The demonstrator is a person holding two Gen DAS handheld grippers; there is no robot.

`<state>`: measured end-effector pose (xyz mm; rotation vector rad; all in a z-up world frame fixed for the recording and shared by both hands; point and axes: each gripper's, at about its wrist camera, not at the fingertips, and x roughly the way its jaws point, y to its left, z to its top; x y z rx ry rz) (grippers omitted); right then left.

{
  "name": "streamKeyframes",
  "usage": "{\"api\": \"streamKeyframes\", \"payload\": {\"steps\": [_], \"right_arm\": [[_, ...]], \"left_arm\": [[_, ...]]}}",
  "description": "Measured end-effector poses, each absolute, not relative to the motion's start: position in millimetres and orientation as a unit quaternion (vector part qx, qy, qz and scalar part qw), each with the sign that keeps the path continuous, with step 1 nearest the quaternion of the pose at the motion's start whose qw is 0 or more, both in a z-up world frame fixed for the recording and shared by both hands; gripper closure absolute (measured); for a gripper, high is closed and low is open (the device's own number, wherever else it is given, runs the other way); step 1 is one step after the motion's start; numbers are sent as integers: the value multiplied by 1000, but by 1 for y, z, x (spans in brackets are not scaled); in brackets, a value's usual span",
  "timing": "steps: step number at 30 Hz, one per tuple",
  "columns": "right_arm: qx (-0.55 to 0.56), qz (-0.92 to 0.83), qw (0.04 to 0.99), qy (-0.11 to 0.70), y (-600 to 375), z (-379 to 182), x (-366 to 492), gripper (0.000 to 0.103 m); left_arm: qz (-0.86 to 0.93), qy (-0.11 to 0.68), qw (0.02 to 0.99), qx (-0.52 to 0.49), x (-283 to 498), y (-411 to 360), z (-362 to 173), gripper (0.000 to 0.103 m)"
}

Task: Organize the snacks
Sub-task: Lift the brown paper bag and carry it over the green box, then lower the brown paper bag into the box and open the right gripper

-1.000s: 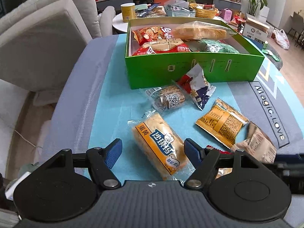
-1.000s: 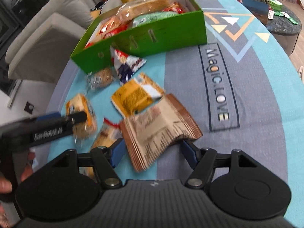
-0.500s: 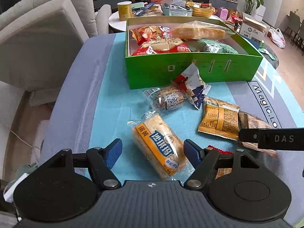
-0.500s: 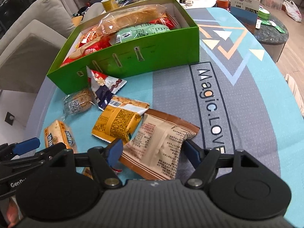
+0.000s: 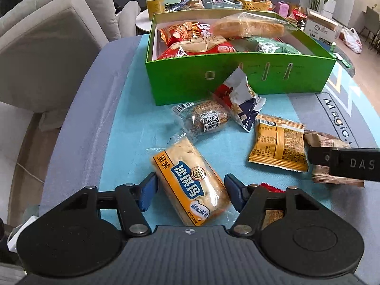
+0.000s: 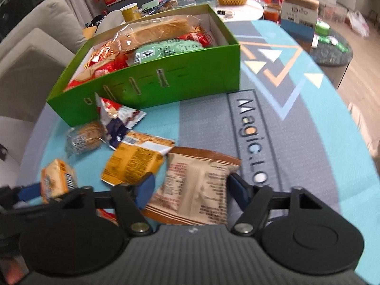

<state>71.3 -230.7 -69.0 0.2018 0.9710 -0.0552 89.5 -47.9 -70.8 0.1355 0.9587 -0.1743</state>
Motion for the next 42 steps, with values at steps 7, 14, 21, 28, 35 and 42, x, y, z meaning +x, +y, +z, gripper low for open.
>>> {"api": "streamKeyframes", "payload": {"steps": [7,14,21,28,35,42], "right_arm": [[91,-7,883,461,-235,-64,68,52],[85,2,893,442,-235,-53,59,52],[76,11,910,407,-234,-28,53,52],[86,39,922,375,-233,-2,60,52],[70,54,938,335,-226,31,74,52],[79,65,948,302,-228,52,97,52]], "left_arm": [[-90,449,884,90,82,-48,-66,51],[-94,428,894,91,76,-45,-49,51],[-90,416,901,86,75,-43,-35,51],[-101,384,914,90,79,-50,-9,51],[-110,341,929,93,93,-59,21,51],[-125,326,933,84,120,-67,41,51]]}}
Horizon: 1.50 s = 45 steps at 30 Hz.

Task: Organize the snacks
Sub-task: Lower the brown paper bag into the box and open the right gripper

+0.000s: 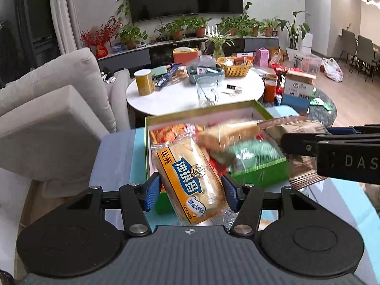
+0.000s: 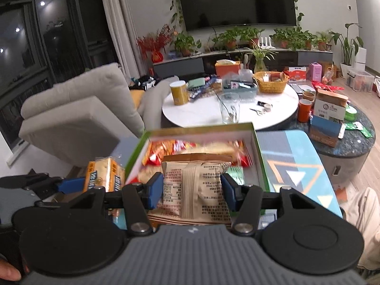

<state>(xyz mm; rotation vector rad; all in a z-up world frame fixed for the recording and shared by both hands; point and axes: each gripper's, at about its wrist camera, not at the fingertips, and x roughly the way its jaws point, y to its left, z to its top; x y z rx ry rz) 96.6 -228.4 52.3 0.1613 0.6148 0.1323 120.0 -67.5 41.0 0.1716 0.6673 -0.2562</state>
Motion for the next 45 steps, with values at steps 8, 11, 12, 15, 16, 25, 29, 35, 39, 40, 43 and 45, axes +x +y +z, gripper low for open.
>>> {"api": "streamKeyframes", "payload": {"steps": [8,11,12,15,16,25,29,35,39,40,43,45], "right_arm": [[96,63,947,300,-230,59,132,52],[94,59,946,305,-229,55,147,52],[94,58,945,307,-229,54,150,52],[96,53,943,315,-229,47,164,52],[98,51,941,318,-228,45,170,52],[119,28,936,329,-229,31,198,52],[126,21,933,335,-228,24,209,52],[132,19,930,343,-227,14,220,52],[134,18,932,335,-226,12,221,52],[133,19,932,336,-226,11,221,52],[131,16,932,337,-227,11,222,52],[131,13,933,336,-228,12,220,52]], "left_arm": [[-127,332,932,78,163,-72,47,51],[-122,333,931,82,178,-74,45,51],[-123,334,931,81,184,-74,44,51],[-127,340,929,75,200,-74,41,51],[-127,340,929,75,205,-75,40,51],[-124,347,928,60,244,-73,21,50],[-124,343,930,47,254,-69,13,51],[-136,329,933,42,259,-71,6,51],[-133,336,931,48,261,-73,1,51],[-133,337,930,52,261,-74,1,50],[-130,337,930,63,259,-76,-2,49],[-129,338,930,64,258,-76,-2,48]]}}
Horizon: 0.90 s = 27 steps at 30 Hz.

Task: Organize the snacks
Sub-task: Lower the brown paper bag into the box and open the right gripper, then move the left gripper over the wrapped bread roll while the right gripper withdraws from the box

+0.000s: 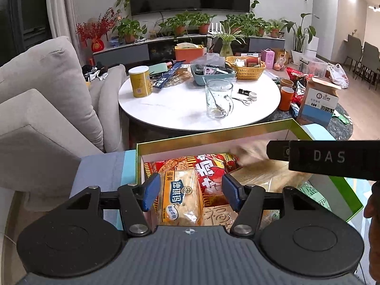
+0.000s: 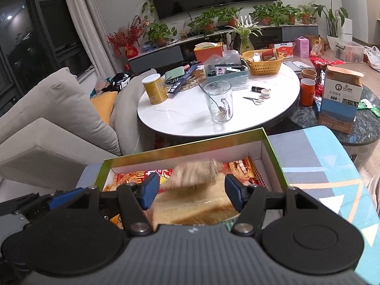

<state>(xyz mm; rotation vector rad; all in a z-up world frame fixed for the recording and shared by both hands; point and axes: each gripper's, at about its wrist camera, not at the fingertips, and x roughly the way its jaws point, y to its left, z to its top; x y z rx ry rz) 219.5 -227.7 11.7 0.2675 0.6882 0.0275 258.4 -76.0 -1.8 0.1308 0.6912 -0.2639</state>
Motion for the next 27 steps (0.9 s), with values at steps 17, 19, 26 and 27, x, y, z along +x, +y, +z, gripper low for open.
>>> {"api": "streamKeyframes", "payload": {"steps": [17,19,26,27], "right_arm": [[116,16,939,324,-234,33,172,52],[115,17,940,322,-234,36,164,52],[116,22,942,314,-235,48,134,52],[114,24,943,311,-234,50,128,52]], "left_arm": [[-129,315,938,72,213,-77,25,43],[-131,311,939,73,204,-78,29,42],[-133,300,942,68,172,-74,41,42],[-133,299,943,66,167,-72,43,42]]}}
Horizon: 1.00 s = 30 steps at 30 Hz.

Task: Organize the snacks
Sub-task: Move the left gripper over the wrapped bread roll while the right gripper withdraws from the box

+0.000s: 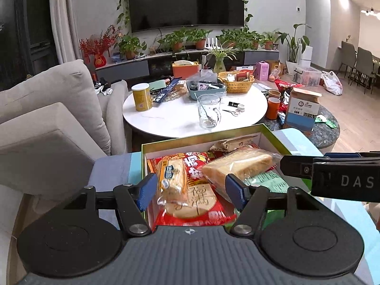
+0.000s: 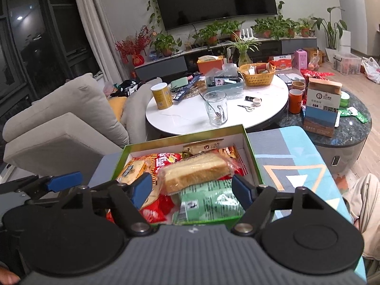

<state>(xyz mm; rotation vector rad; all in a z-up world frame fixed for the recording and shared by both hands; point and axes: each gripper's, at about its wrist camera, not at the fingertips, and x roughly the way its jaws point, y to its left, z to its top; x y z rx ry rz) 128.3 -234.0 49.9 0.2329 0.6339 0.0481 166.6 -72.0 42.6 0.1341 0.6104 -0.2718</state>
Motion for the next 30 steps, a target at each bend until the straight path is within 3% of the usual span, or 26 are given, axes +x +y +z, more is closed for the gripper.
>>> {"api": "streamKeyframes", "payload": {"steps": [6,15,30], "right_arm": [[107,29,947,301,-230,56,101,52],[105,34,947,301,-230,57,67,51],[109,27,940,322,-227,33,31,51]], "left_arm": [[-135,300,943,56,130,-60,46,36],[-137,320,935,60,80,-52,38,35],[-173,388,901,89,22,-64,-17,32]]}}
